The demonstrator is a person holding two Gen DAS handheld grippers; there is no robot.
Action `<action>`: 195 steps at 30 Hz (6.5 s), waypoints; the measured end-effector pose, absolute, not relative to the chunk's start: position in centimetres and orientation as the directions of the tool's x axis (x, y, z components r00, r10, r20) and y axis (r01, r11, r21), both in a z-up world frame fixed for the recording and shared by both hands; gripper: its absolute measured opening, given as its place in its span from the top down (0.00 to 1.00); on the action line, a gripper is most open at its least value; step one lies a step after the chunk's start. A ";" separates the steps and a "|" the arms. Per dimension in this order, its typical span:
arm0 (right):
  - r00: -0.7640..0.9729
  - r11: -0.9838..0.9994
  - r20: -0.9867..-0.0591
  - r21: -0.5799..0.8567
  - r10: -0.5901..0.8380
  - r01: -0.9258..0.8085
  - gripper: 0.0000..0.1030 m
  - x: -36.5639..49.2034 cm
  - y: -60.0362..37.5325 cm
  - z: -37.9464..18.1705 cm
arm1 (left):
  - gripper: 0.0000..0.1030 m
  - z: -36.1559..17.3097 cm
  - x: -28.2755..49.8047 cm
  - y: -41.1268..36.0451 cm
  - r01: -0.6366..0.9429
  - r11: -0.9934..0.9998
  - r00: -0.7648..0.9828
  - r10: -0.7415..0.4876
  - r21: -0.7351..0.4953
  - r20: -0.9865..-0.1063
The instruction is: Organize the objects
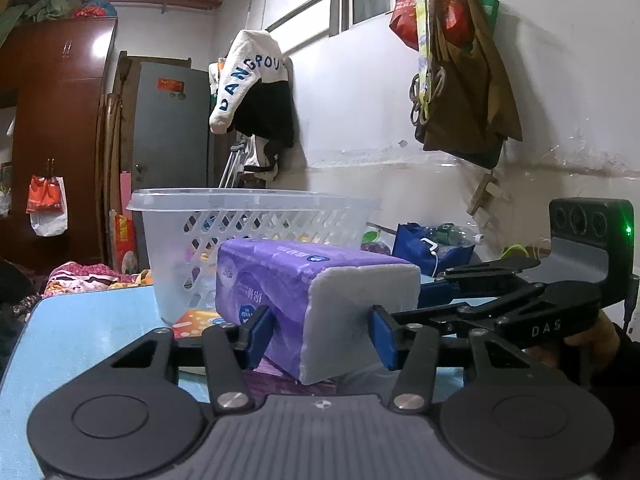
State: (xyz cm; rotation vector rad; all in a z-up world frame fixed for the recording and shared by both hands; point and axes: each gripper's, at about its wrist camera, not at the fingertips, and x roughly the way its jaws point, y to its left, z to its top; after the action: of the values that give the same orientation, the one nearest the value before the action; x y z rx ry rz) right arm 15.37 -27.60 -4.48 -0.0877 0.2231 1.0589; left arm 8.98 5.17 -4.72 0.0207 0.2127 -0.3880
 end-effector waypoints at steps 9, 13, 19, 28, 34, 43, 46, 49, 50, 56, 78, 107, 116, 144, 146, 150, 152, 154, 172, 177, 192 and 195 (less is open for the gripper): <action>0.494 0.500 -0.171 -0.010 0.853 -0.866 0.54 14.2 -27.9 -3.9 | 0.50 -4.5 7.3 4.2 0.386 0.922 0.912 -0.378 0.022 -0.161; 0.498 0.500 -0.143 -0.025 0.855 -0.866 0.54 13.8 -28.1 -3.1 | 0.51 -3.9 6.4 3.6 0.384 0.922 0.918 -0.375 0.050 -0.125; 0.506 0.504 -0.115 -0.049 0.855 -0.862 0.54 13.4 -28.3 -2.2 | 0.51 -2.9 5.3 3.0 0.382 0.921 0.923 -0.375 0.072 -0.085; 0.508 0.505 -0.102 -0.056 0.855 -0.861 0.54 15.5 -28.6 2.1 | 0.52 1.1 6.2 1.5 0.369 0.920 0.929 -0.368 0.134 -0.038; 0.539 0.532 -0.088 -0.091 0.838 -0.842 0.54 17.7 -27.8 6.0 | 0.52 5.3 8.9 1.0 0.368 0.916 0.930 -0.367 0.158 -0.037; 0.543 0.542 -0.154 -0.052 0.825 -0.839 0.54 22.9 -25.2 8.5 | 0.52 9.7 15.5 2.2 0.349 0.929 0.936 -0.338 0.123 -0.098; 0.516 0.528 -0.208 0.005 0.831 -0.849 0.54 25.8 -23.7 8.2 | 0.52 9.9 18.1 3.2 0.340 0.935 0.934 -0.323 0.103 -0.153; 0.513 0.539 -0.257 0.036 0.819 -0.842 0.54 27.8 -21.9 7.1 | 0.52 9.3 20.8 4.4 0.325 0.943 0.929 -0.305 0.072 -0.211; 0.515 0.543 -0.272 0.038 0.813 -0.839 0.54 28.3 -21.4 6.7 | 0.52 9.0 21.6 4.6 0.319 0.946 0.927 -0.297 0.064 -0.230; 0.500 0.553 -0.335 0.081 0.799 -0.829 0.54 30.5 -19.3 5.1 | 0.52 7.6 24.3 6.2 0.276 0.960 0.920 -0.253 0.037 -0.299; 0.584 0.634 -0.347 0.043 0.734 -0.772 0.13 30.5 -19.9 5.1 | 0.23 6.3 25.1 5.9 0.163 0.983 0.959 -0.139 0.079 -0.245; 0.604 0.758 -0.543 0.097 0.583 -0.645 0.00 26.6 -25.1 -4.5 | 0.10 -5.8 10.8 4.0 0.208 0.978 0.888 -0.187 0.005 -0.420; 0.624 0.759 -0.521 0.073 0.582 -0.647 0.24 26.0 -25.4 -5.0 | 0.33 -6.1 10.4 3.8 0.173 0.985 0.907 -0.150 0.023 -0.394; 0.737 0.756 -0.211 0.010 0.642 -0.655 0.24 22.3 -26.8 7.2 | 0.34 6.0 13.7 2.9 0.204 0.978 0.966 -0.209 -0.046 -0.153; 0.742 0.766 -0.247 0.004 0.623 -0.642 0.24 24.0 -25.8 7.7 | 0.34 7.9 16.5 2.0 0.193 0.980 0.965 -0.199 -0.051 -0.169; 0.728 0.768 -0.317 -0.001 0.608 -0.641 0.24 26.2 -24.2 7.5 | 0.34 9.9 22.0 1.9 0.114 0.992 0.962 -0.121 -0.044 -0.246; 0.721 0.769 -0.340 0.009 0.603 -0.639 0.24 27.1 -23.7 7.2 | 0.34 10.1 24.2 3.0 0.065 0.996 0.952 -0.078 -0.053 -0.295; 0.710 0.767 -0.355 0.030 0.608 -0.641 0.24 27.9 -23.3 6.9 | 0.34 9.9 25.6 4.2 0.017 0.998 0.943 -0.035 -0.059 -0.332; 0.718 0.793 -0.413 0.019 0.561 -0.609 0.25 30.2 -21.3 5.6 | 0.34 8.6 31.5 6.9 -0.095 0.995 0.885 0.064 -0.044 -0.461; 0.716 0.795 -0.425 0.014 0.554 -0.606 0.25 30.6 -21.0 5.4 | 0.34 8.2 32.5 6.6 -0.122 0.992 0.872 0.090 -0.036 -0.480; 0.682 0.803 -0.499 0.048 0.534 -0.594 0.24 33.1 -20.8 5.0 | 0.33 7.2 35.1 6.6 -0.164 0.986 0.833 0.132 -0.013 -0.538; 0.682 0.806 -0.510 0.038 0.524 -0.591 0.24 33.2 -20.5 4.9 | 0.32 6.8 35.4 6.3 -0.167 0.986 0.832 0.147 0.011 -0.535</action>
State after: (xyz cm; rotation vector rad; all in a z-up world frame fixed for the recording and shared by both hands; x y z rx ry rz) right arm 33.19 -20.51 4.89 -0.1339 0.5295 0.6272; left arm 35.38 6.32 6.85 -0.0369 0.5647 0.1666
